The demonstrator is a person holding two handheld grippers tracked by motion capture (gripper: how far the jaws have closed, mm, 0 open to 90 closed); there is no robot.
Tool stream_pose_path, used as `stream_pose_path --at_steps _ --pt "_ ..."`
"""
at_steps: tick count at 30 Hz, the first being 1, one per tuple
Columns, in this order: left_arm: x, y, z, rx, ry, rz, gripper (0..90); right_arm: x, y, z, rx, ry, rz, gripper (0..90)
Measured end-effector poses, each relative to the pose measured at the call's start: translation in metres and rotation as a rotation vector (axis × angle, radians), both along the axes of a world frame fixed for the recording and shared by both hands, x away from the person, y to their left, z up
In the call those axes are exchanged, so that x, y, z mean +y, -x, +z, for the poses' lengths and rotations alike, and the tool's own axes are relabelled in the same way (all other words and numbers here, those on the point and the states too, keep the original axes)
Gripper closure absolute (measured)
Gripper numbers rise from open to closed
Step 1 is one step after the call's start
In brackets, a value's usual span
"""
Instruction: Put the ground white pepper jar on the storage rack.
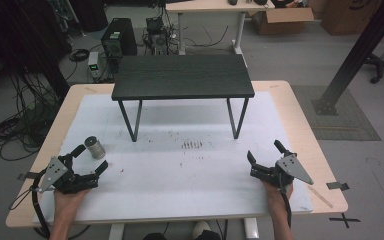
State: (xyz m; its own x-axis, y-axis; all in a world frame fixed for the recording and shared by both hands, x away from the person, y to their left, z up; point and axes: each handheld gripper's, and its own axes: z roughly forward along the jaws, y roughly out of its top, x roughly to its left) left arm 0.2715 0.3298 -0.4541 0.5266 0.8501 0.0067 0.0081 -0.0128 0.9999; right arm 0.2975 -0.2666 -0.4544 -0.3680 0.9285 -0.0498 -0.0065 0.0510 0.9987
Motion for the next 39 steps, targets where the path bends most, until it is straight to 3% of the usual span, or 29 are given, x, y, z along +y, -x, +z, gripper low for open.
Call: stream_pose_path --at_steps 8,17,29,35,39 --pt "-0.001 0.001 0.0 -0.007 -0.009 0.014 0.3 0.0 0.0 0.0 0.0 0.0 0.0 1.2" --pt "-0.003 0.001 0.003 0.021 -0.02 0.034 0.3 0.0 0.0 0.0 0.001 0.001 0.0 1.2" --pt "0.001 0.0 0.023 -0.001 -0.002 0.083 0.3 0.0 0.0 0.0 0.001 0.001 -0.001 1.4" --pt "0.003 -0.001 0.032 0.014 -0.003 0.15 0.3 0.0 0.0 0.0 0.001 0.001 -0.001 1.4" --pt "0.005 -0.004 0.034 0.048 -0.013 0.211 0.3 0.0 0.0 0.0 0.0 0.001 -0.001 1.4"
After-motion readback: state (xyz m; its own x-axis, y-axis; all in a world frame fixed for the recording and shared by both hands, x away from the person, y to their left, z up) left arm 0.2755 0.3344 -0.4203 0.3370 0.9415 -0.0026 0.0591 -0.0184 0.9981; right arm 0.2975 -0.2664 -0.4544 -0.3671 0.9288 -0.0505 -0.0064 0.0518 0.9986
